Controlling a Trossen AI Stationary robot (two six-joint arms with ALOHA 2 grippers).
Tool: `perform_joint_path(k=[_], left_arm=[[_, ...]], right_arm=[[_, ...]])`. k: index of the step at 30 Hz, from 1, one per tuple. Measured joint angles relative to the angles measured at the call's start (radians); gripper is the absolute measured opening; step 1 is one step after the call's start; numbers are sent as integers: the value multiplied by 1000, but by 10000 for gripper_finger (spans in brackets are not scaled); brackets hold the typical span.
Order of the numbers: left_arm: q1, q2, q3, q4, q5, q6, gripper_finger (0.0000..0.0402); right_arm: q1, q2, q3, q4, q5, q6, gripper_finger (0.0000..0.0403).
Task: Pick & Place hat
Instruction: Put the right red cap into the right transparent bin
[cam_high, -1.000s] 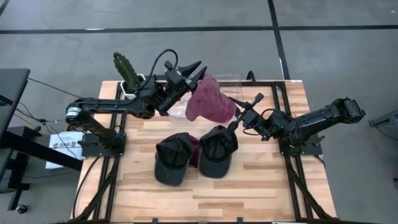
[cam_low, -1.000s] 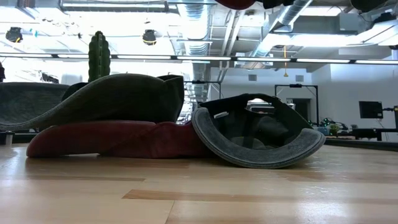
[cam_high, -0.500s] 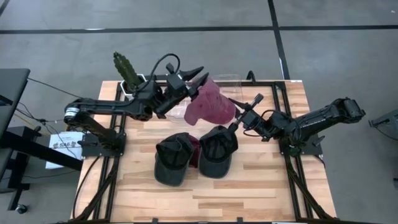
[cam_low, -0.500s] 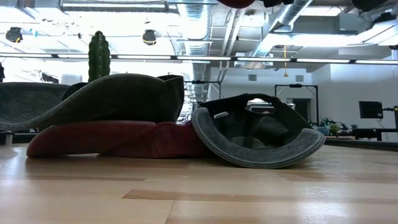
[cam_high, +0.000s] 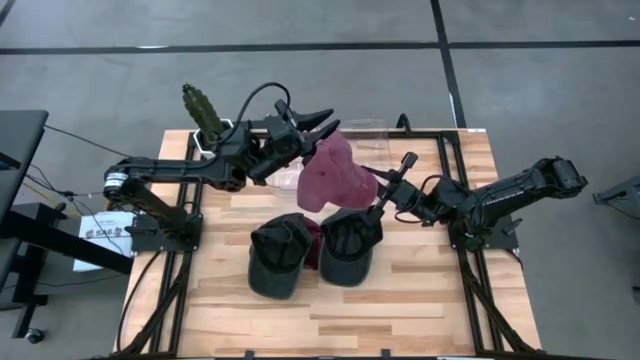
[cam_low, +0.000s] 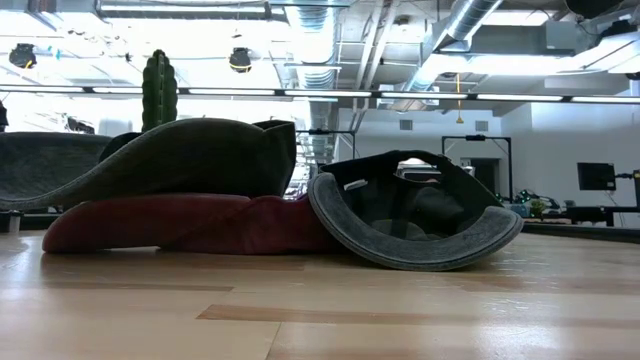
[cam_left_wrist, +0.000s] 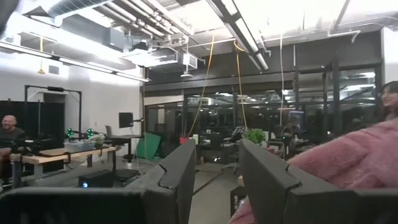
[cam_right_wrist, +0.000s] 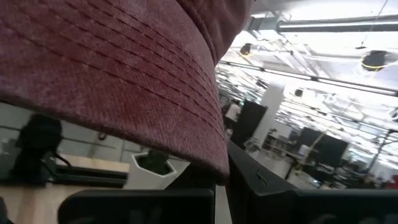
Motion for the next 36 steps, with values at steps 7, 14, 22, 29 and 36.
perform_joint_path(k=[7,14,22,29,36], left_arm=[[-3,16,0,6,11,0,122],[15,24,0,1,10,77,122],[95,25,0,118,7,90,122],[181,31,0,203,35,57,122],[228,73,0,255,35,33,122]], right_arm=[[-27,0,0,-4,24,23,1],[-76,0,0,110,31,29,1],[-151,0,0,71,-39,202,1],[-204,0,0,2,-64,317,1],[-230,0,0,-48,-54,357,1]])
